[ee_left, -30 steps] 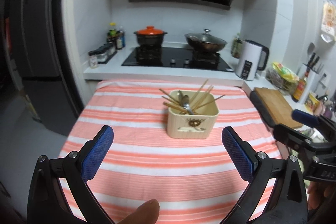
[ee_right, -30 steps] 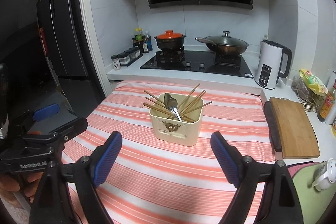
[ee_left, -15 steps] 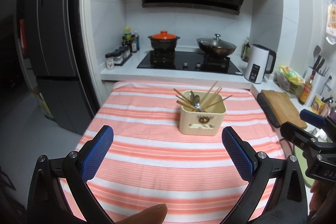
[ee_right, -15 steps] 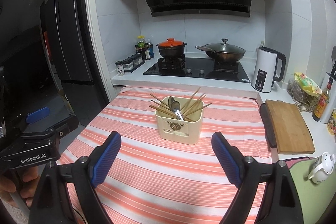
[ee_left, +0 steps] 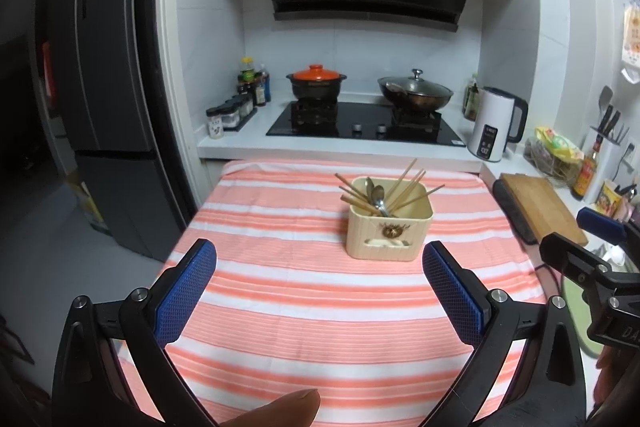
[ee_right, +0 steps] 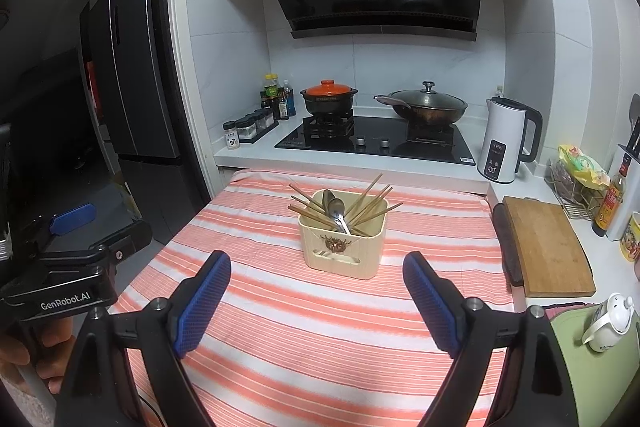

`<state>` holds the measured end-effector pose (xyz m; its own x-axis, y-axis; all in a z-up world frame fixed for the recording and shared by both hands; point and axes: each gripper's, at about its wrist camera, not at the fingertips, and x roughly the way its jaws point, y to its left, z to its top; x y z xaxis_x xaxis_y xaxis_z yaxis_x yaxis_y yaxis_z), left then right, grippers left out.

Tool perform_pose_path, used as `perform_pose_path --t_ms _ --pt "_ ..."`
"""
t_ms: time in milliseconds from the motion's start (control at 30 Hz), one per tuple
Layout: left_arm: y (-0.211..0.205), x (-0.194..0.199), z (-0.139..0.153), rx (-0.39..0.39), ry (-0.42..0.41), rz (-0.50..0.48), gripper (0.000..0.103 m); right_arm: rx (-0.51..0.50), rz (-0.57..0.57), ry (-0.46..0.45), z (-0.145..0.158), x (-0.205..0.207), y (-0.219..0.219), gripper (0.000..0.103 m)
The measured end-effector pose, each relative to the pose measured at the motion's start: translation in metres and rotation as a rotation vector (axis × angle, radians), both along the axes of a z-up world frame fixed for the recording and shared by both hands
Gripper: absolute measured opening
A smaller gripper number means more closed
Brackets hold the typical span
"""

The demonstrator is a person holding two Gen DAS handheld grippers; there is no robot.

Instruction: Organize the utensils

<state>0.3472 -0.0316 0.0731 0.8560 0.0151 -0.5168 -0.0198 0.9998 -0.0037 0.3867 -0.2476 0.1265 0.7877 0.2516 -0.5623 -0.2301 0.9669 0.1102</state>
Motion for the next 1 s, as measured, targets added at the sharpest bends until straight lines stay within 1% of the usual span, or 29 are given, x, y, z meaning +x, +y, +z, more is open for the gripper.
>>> perform_pose_path --t_ms 833,1000 --pt "-0.0011 0.0015 -0.0001 0.013 0.006 0.002 0.103 -0.001 0.009 0.012 -0.0029 -0.0012 0.005 0.09" --pt "-0.0004 0.0016 0.0001 0.001 0.009 -0.008 0.103 0.0 0.011 0.009 -0.0027 -0.002 0.0056 0.09"
